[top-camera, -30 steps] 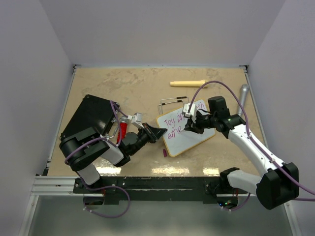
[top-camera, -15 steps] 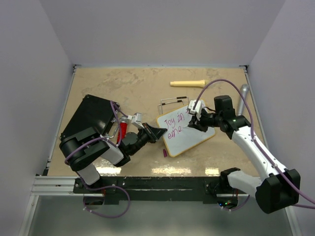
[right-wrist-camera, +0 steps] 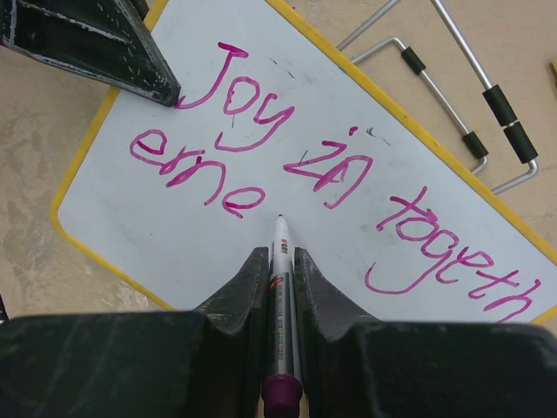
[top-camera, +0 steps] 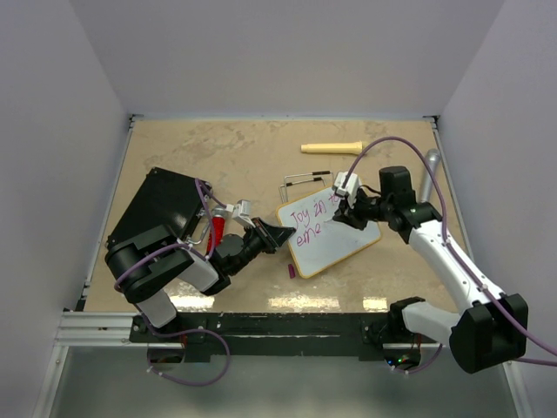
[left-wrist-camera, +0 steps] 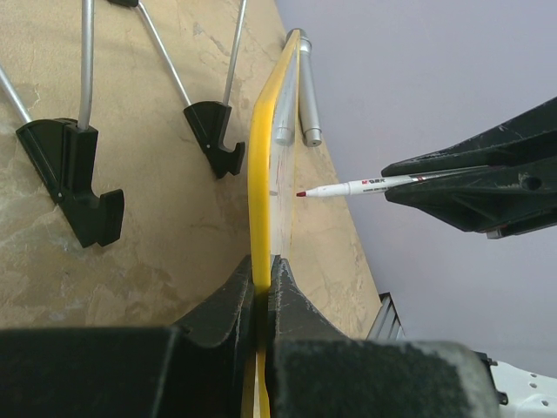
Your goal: Write a sentence on the whiteboard
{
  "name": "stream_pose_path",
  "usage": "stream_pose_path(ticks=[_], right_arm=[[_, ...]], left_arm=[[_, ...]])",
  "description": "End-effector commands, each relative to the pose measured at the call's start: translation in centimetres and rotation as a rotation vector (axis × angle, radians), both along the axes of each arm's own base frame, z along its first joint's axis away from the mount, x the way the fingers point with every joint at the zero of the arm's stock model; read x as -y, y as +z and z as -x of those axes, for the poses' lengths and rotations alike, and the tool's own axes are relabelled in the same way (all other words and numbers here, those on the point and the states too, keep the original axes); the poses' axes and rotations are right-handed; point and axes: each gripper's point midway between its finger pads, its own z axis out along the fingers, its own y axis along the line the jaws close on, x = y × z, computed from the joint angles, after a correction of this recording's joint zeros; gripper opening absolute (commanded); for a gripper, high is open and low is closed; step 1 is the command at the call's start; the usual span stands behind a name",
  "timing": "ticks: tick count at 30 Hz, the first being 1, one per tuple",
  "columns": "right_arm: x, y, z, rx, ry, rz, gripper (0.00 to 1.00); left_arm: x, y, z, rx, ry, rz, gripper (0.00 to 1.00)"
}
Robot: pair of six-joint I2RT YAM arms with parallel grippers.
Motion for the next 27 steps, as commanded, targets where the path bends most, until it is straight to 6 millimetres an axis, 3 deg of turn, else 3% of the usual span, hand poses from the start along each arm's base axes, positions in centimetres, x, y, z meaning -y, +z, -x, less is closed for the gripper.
stream_pose_path(ticks=[1, 8, 17, 27], right_arm=[[-0.1, 1.2, -1.6, 0.045, -0.033, -0.014, 0.00], [-0.4, 0.9, -1.9, 0.036, -0.033, -0.016, 0.00], [-1.4, 0.8, -0.7, 0.022, 0.042, -0.032, 0.00], [-1.2, 0.1, 0.5, -0.001, 0.070, -0.006, 0.00]], left_arm=[[0.2, 0.8, 0.2, 0.083, -0.027, -0.026, 0.00], [0.4, 0.8, 0.3, 0.084, -0.033, -0.022, 0.00], [0.3, 0.8, 0.3, 0.085, -0.032, -0.021, 0.00], [0.2, 0.9, 0.3, 0.086, -0.029, -0.022, 0.00]])
